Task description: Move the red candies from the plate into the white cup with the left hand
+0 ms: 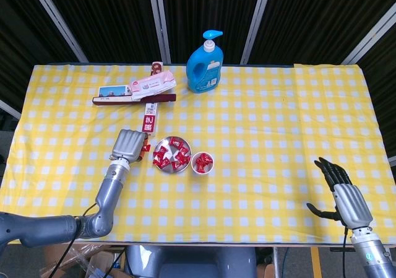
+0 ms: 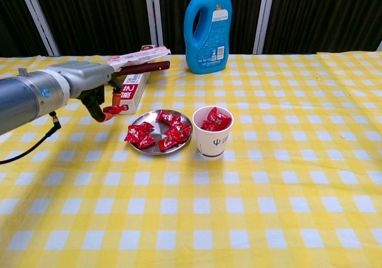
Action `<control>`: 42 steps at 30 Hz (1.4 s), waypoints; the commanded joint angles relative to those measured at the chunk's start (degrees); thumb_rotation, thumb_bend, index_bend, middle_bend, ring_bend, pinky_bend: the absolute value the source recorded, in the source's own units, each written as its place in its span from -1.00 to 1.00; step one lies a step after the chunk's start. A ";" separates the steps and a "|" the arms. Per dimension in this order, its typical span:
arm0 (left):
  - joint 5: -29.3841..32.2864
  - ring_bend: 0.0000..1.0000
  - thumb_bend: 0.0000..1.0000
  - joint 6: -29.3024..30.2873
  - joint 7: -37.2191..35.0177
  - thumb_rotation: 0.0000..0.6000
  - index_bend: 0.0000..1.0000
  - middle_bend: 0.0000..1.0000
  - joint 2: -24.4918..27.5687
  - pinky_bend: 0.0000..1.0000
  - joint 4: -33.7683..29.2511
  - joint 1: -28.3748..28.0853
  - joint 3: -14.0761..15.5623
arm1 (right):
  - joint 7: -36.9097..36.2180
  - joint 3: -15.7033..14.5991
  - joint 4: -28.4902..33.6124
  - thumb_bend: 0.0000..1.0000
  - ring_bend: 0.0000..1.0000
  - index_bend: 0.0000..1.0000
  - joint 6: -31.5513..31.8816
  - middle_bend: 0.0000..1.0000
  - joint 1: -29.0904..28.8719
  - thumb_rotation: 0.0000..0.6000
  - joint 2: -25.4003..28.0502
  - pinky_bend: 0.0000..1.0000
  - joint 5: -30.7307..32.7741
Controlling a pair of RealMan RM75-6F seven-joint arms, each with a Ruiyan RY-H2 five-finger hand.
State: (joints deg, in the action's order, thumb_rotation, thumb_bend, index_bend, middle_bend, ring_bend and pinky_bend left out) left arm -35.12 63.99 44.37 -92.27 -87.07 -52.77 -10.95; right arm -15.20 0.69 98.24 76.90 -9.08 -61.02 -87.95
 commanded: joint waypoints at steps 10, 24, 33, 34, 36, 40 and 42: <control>-8.01 0.96 -0.16 -0.74 -1.76 1.00 0.10 0.87 -2.15 0.94 -6.03 -3.80 -3.04 | 0.70 0.10 0.02 -0.45 -1.00 -1.00 -0.30 -1.00 -0.29 1.00 -0.29 -1.00 -0.02; -6.00 0.95 -0.20 -1.15 3.64 1.00 0.09 0.87 -14.22 0.94 1.59 -10.61 -5.33 | -0.58 0.22 -0.38 -0.45 -1.00 -1.00 0.28 -1.00 -0.05 1.00 -0.05 -1.00 -0.06; -5.21 0.95 -0.21 -0.31 5.17 1.00 0.09 0.86 -14.47 0.94 0.59 -11.55 -6.31 | -0.75 0.20 -0.45 -0.45 -1.00 -1.00 0.76 -1.00 0.12 1.00 -0.09 -1.00 -0.35; -5.10 0.95 -0.22 -0.24 5.47 1.00 0.08 0.85 -14.32 0.94 0.53 -11.60 -6.25 | -0.73 0.18 -0.44 -0.45 -1.00 -1.00 0.75 -1.00 0.13 1.00 -0.10 -1.00 -0.37; -4.62 0.95 -0.33 -0.23 6.42 1.00 0.05 0.83 -14.04 0.94 0.49 -11.77 -5.97 | -0.57 0.16 -0.42 -0.45 -1.00 -1.00 0.77 -1.00 0.12 1.00 -0.14 -1.00 -0.45; -2.94 0.94 -0.55 -0.63 7.68 1.00 -0.09 0.81 -13.94 0.94 0.73 -12.06 -5.69 | -0.45 0.16 -0.39 -0.45 -1.00 -1.00 0.82 -1.00 0.17 1.00 -0.16 -1.00 -0.39; -2.60 0.93 -0.62 -0.61 7.67 1.00 -0.20 0.80 -13.95 0.94 0.73 -12.10 -5.77 | -0.51 0.20 -0.40 -0.45 -1.00 -1.00 0.90 -1.00 0.21 1.00 -0.13 -1.00 -0.31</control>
State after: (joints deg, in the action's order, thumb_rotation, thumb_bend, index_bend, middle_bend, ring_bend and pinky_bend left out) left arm -37.78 63.41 52.02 -106.23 -86.36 -64.83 -16.71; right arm -15.71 0.88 97.84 77.79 -8.88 -61.16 -88.27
